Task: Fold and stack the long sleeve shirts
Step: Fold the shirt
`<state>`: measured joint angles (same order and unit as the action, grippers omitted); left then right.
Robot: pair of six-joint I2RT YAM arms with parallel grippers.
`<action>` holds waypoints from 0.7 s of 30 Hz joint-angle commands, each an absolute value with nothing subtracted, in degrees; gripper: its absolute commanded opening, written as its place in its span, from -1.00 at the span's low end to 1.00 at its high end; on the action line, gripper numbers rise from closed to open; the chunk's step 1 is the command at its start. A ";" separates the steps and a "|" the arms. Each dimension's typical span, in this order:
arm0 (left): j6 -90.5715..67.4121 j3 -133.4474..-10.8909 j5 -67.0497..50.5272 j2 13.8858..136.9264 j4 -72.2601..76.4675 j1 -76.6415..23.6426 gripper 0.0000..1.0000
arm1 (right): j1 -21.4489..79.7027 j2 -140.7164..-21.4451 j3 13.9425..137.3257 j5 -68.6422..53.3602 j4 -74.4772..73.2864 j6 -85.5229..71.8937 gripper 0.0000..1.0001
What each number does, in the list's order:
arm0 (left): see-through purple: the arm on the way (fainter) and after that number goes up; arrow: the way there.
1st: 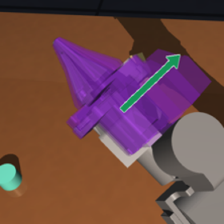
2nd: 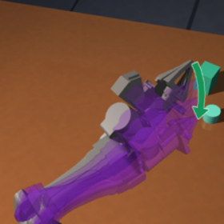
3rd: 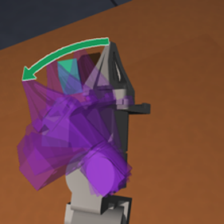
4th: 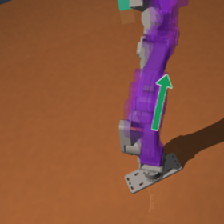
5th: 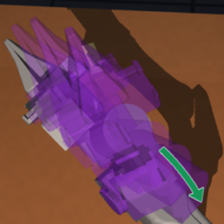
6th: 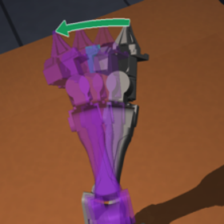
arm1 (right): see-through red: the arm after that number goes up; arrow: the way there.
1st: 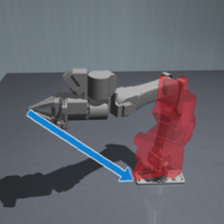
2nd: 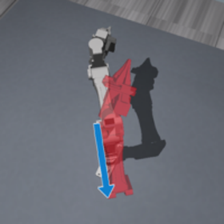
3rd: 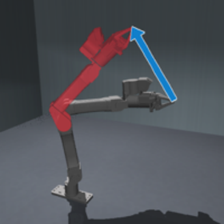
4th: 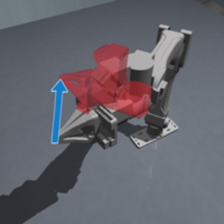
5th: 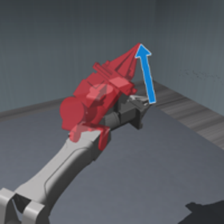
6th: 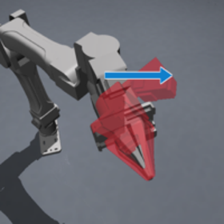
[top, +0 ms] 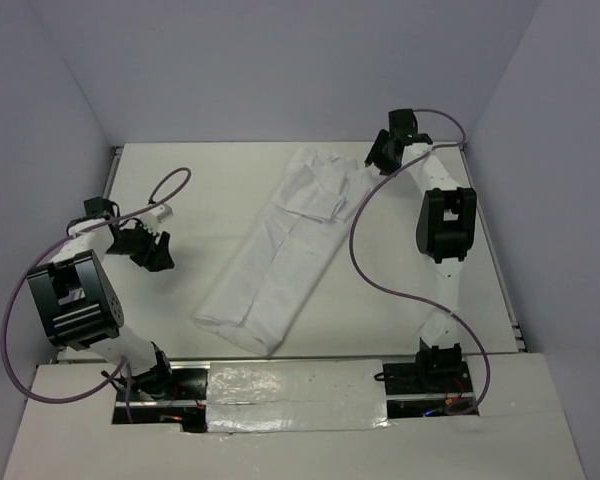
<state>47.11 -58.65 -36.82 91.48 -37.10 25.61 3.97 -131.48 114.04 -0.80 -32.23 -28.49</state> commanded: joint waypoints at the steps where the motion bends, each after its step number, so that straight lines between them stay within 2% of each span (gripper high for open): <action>1: 54.57 -56.87 -41.12 88.15 -46.46 22.51 0.28 | 1.41 -132.63 124.62 -0.96 -41.39 -27.07 0.16; 2: 55.71 -56.60 -41.74 88.50 -48.06 21.37 0.28 | 1.23 -131.50 123.93 -0.88 -40.79 -27.07 0.18; 6: 57.92 -54.50 -43.68 88.77 -50.71 17.41 0.34 | 1.23 -120.18 105.36 -2.72 -32.71 -28.12 0.18; 9: 55.92 -53.00 -45.97 89.12 -49.32 13.37 0.41 | 1.23 -116.99 95.58 -5.69 -26.91 -29.88 0.18; 11: 50.83 -52.91 -44.22 89.82 -45.03 10.13 0.42 | 1.23 -118.03 93.87 -7.90 -25.23 -31.64 0.16; 15: 50.19 -54.40 -41.76 90.61 -42.98 6.86 0.44 | 1.32 -125.39 97.37 -14.13 -26.54 -34.53 0.13; 19: 52.11 -54.23 -38.06 92.11 -42.71 1.78 0.43 | 1.32 -130.42 101.06 -16.60 -26.80 -38.49 -0.10; 21: 53.35 -52.66 -36.57 93.16 -42.63 -1.73 0.40 | 1.23 -133.93 105.10 -17.75 -28.20 -39.99 -0.54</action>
